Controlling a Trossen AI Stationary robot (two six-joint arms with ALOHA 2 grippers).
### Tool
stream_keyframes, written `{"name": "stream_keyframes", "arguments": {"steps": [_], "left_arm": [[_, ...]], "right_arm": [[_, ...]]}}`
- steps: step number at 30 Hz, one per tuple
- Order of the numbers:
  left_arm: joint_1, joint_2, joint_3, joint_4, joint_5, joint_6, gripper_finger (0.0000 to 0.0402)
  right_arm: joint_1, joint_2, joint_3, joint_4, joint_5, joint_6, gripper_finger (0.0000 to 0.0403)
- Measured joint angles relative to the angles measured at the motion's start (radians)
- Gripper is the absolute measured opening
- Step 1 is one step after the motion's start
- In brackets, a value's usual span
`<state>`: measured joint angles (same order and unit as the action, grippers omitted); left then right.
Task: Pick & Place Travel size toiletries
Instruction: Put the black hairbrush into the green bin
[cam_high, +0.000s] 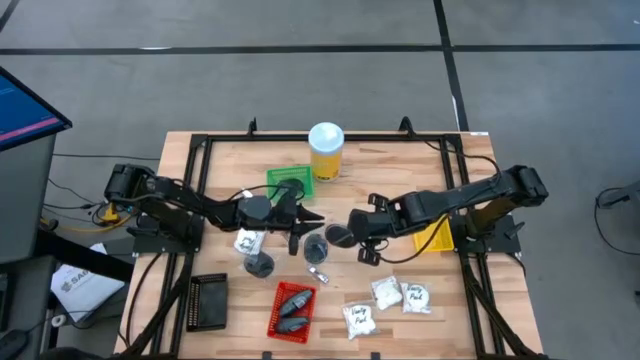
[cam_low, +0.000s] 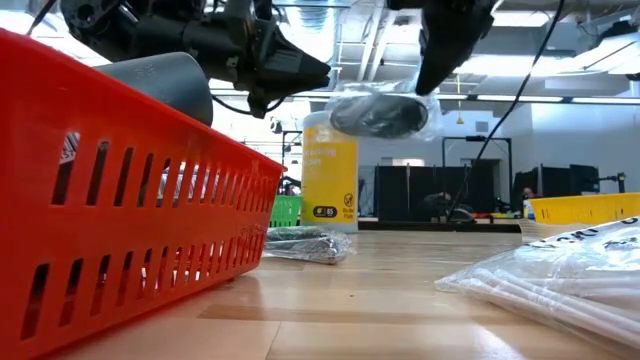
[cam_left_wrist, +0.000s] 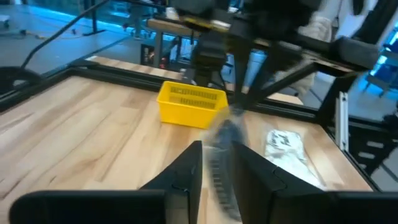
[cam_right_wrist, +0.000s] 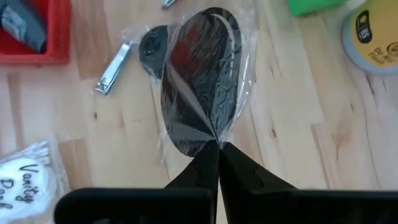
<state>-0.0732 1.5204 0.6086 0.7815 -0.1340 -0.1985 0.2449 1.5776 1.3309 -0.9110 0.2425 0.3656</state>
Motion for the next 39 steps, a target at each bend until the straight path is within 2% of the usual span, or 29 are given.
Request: {"name": "stream_keyframes", "arguments": {"steps": [4, 10, 16, 21, 24, 27, 30, 33, 39], "left_arm": [[0.03, 0.0, 0.0, 0.002, 0.09, -0.068, 0.01], [0.053, 0.0, 0.0, 0.002, 0.167, -0.129, 0.0153], [0.052, 0.0, 0.0, 0.004, 0.187, -0.148, 0.019], [0.052, 0.0, 0.0, 0.011, 0.187, -0.148, 0.0194], [0.054, 0.0, 0.0, 0.029, 0.188, -0.148, 0.0186], [0.06, 0.0, 0.0, 0.032, 0.188, -0.147, 0.0159], [0.063, 0.0, 0.0, 0.028, 0.187, -0.137, 0.0104], [0.063, 0.0, 0.0, 0.028, 0.187, -0.099, 0.003], [0.063, 0.0, 0.0, 0.023, 0.187, -0.094, 0.0019]], "right_arm": [[0.014, 0.0, 0.022, -0.025, 0.031, 0.0, 0.0], [0.017, 0.0, 0.058, -0.039, 0.063, -0.008, 0.0], [0.014, 0.0, 0.091, -0.036, 0.086, -0.037, 0.0], [0.011, 0.0, 0.11, 0.0, 0.111, -0.071, 0.0], [0.001, 0.0, 0.11, 0.033, 0.11, -0.092, 0.0], [-0.015, 0.0, 0.11, 0.033, 0.11, -0.104, 0.0], [-0.027, 0.0, 0.11, 0.033, 0.11, -0.104, 0.0], [-0.038, 0.0, 0.11, 0.033, 0.11, -0.114, 0.0], [-0.045, 0.0, 0.11, 0.021, 0.107, -0.129, 0.0013]]}}
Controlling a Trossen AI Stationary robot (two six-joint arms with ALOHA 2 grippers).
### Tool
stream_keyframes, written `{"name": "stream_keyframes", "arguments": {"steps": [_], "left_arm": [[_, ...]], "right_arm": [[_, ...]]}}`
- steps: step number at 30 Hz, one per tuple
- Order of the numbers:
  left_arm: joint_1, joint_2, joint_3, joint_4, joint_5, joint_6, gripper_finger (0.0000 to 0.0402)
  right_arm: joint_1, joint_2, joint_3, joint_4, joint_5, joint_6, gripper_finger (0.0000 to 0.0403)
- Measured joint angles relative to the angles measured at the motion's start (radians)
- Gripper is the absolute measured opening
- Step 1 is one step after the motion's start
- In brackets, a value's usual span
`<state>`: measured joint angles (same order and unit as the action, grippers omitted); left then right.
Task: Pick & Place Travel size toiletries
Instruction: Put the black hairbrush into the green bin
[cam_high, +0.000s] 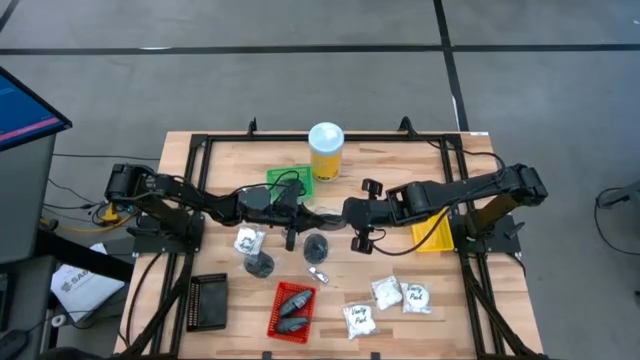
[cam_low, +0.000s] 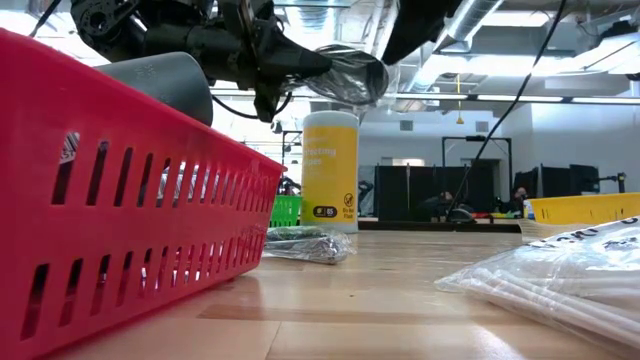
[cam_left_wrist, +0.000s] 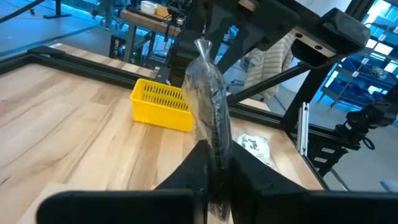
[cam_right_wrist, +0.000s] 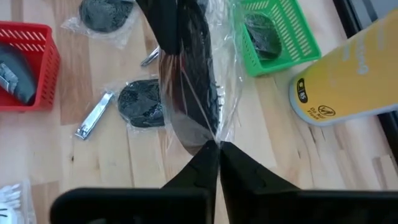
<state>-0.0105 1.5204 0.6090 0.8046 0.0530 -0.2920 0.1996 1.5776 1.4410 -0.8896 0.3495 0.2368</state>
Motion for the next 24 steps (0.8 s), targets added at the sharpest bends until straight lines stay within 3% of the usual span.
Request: {"name": "stream_keyframes", "arguments": {"steps": [7, 13, 19, 24], "left_arm": [[0.015, -0.067, 0.0, -0.103, -0.06, 0.026, 0.0019], [0.02, -0.222, 0.0, -0.347, -0.242, 0.075, 0.0019], [0.024, -0.359, 0.0, -0.572, -0.406, 0.078, 0.0019], [0.087, -0.403, -0.003, -0.683, -0.417, 0.024, 0.0019]], "right_arm": [[-0.02, 0.0, 0.0, -0.068, -0.001, -0.004, 0.0072], [-0.035, 0.0, 0.0, -0.104, -0.001, 0.024, 0.011], [-0.039, 0.0, 0.0, -0.105, -0.001, 0.056, 0.0123], [-0.026, 0.0, -0.005, -0.124, 0.0, 0.113, 0.0119]]}}
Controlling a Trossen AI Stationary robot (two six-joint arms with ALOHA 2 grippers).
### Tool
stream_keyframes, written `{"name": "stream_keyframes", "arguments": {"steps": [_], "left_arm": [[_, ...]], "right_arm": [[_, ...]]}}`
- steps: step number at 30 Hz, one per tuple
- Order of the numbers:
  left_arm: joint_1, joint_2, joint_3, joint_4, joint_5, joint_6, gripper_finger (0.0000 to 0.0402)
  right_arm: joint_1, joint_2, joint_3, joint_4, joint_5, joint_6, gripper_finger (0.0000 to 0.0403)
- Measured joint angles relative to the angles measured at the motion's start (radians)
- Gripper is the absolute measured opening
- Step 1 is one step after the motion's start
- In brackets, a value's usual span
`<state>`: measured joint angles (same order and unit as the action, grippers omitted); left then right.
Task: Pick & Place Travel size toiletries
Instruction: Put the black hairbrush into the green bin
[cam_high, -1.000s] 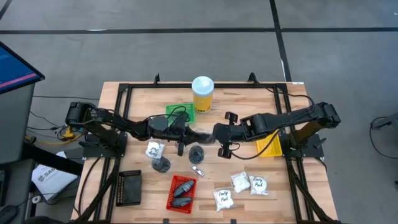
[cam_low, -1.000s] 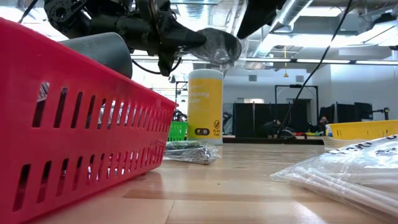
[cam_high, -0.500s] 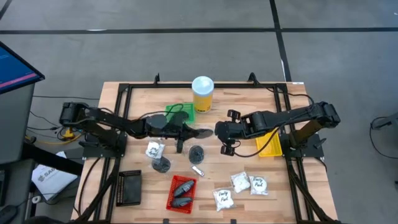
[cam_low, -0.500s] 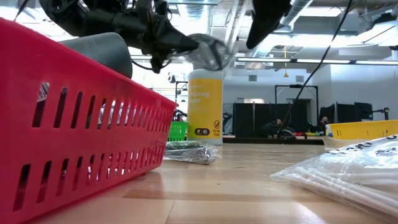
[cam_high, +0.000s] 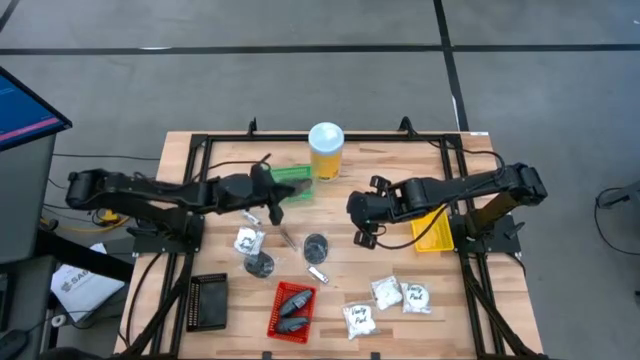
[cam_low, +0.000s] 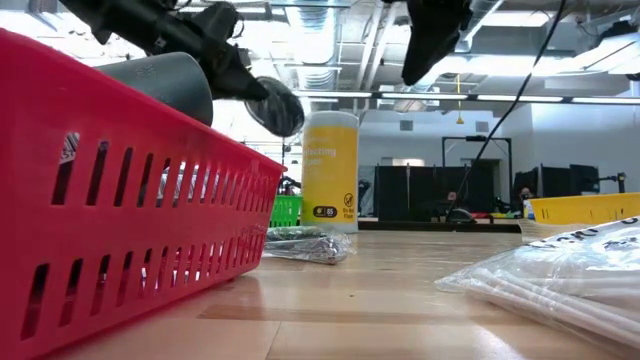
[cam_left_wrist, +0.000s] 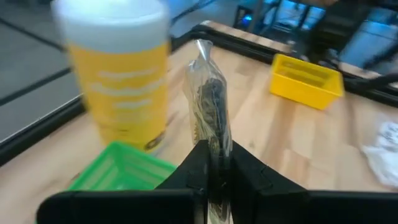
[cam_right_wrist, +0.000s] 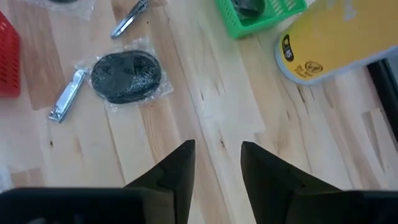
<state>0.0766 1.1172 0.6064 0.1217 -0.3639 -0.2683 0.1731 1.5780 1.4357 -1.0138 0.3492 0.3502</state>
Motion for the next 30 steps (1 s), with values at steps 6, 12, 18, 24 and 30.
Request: {"name": "stream_keyframes", "arguments": {"steps": [6, 12, 18, 24, 30], "left_arm": [[0.143, -0.022, -0.095, 0.053, 0.126, -0.071, 0.0019], [0.319, -0.037, -0.194, 0.197, 0.352, -0.138, 0.0019], [0.427, -0.036, -0.251, 0.248, 0.469, -0.208, 0.0019], [0.459, 0.001, -0.296, 0.321, 0.495, -0.251, 0.0019], [0.462, 0.123, -0.295, 0.486, 0.556, -0.292, 0.0019]], "right_arm": [[0.038, 0.0, 0.0, -0.002, 0.019, 0.017, 0.0115], [0.064, 0.0, 0.0, 0.006, 0.028, 0.029, 0.0115], [0.069, 0.0, 0.0, 0.006, 0.047, 0.033, 0.0115], [0.067, 0.0, 0.0, 0.005, 0.049, 0.035, 0.0115], [0.067, 0.0, 0.0, 0.005, 0.049, 0.033, 0.0115]]}}
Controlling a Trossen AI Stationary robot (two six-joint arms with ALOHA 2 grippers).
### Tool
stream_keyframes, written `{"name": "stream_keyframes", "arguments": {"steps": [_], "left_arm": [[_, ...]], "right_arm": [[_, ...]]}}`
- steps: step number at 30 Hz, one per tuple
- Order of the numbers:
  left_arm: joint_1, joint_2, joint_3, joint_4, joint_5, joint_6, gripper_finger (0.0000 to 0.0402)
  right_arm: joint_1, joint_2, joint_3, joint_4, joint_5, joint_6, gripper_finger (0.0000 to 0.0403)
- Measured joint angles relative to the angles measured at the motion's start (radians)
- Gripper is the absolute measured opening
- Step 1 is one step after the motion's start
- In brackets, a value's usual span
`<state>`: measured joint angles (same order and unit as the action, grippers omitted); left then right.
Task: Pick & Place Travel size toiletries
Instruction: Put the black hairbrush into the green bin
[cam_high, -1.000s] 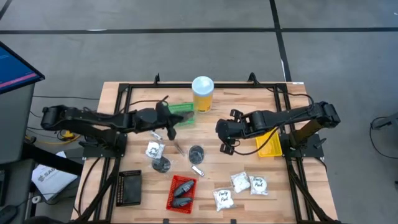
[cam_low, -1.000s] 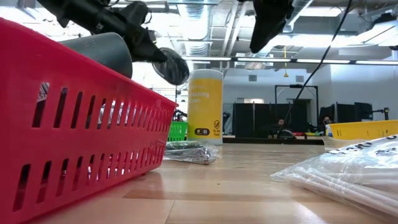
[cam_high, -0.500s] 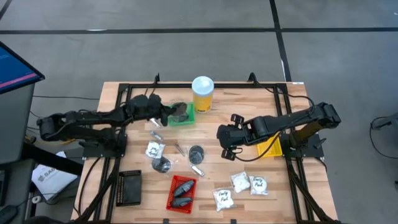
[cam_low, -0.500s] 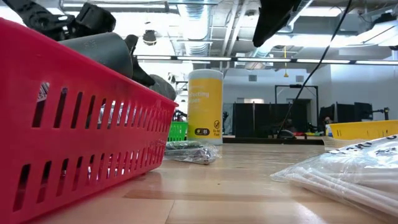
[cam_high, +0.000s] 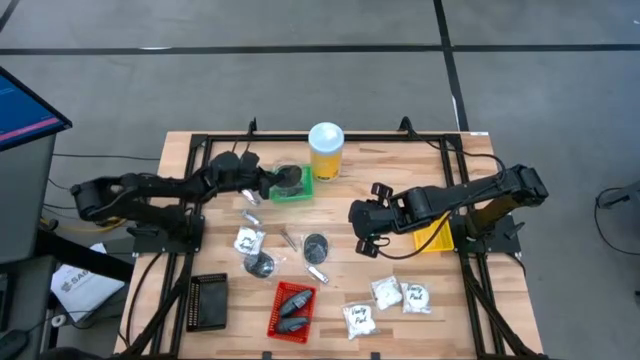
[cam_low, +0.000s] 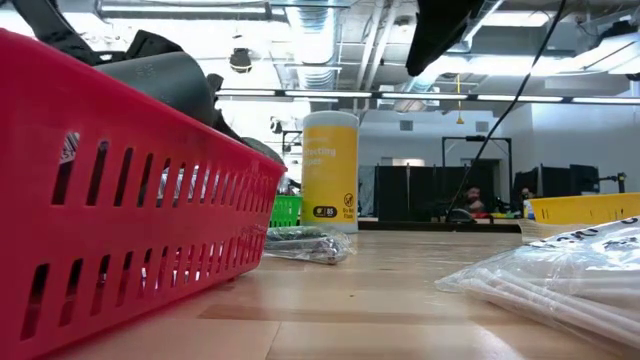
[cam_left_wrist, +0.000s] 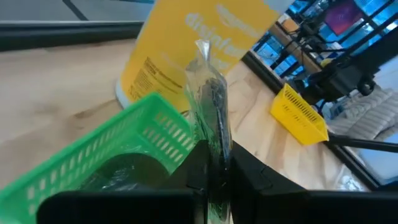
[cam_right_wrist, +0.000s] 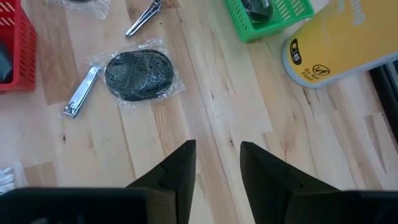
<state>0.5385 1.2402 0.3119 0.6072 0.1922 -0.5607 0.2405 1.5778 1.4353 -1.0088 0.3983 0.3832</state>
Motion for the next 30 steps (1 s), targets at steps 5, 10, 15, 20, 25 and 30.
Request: {"name": "stream_keyframes", "arguments": {"steps": [5, 10, 15, 20, 25, 30], "left_arm": [[0.022, 0.121, 0.0, 0.075, 0.023, -0.031, 0.0019], [0.031, 0.196, 0.0, 0.173, 0.052, -0.071, 0.0019], [0.031, 0.197, 0.0, 0.177, 0.081, -0.079, 0.0023], [0.031, 0.197, 0.0, 0.177, 0.089, -0.088, 0.0028], [0.031, 0.197, 0.0, 0.171, 0.092, -0.096, 0.0055], [0.031, 0.197, 0.0, 0.155, 0.104, -0.103, 0.0082]], "right_arm": [[-0.001, 0.0, 0.0, 0.0, 0.0, 0.0, 0.0115], [0.0, 0.0, 0.0, -0.003, 0.0, 0.0, 0.0115], [0.0, 0.0, 0.0, -0.004, 0.0, -0.016, 0.0115], [0.0, 0.0, 0.0, -0.004, 0.0, -0.017, 0.0115], [0.0, 0.0, 0.0, -0.004, 0.0, -0.017, 0.0115], [0.0, 0.0, 0.0, -0.002, 0.0, -0.017, 0.0115]]}}
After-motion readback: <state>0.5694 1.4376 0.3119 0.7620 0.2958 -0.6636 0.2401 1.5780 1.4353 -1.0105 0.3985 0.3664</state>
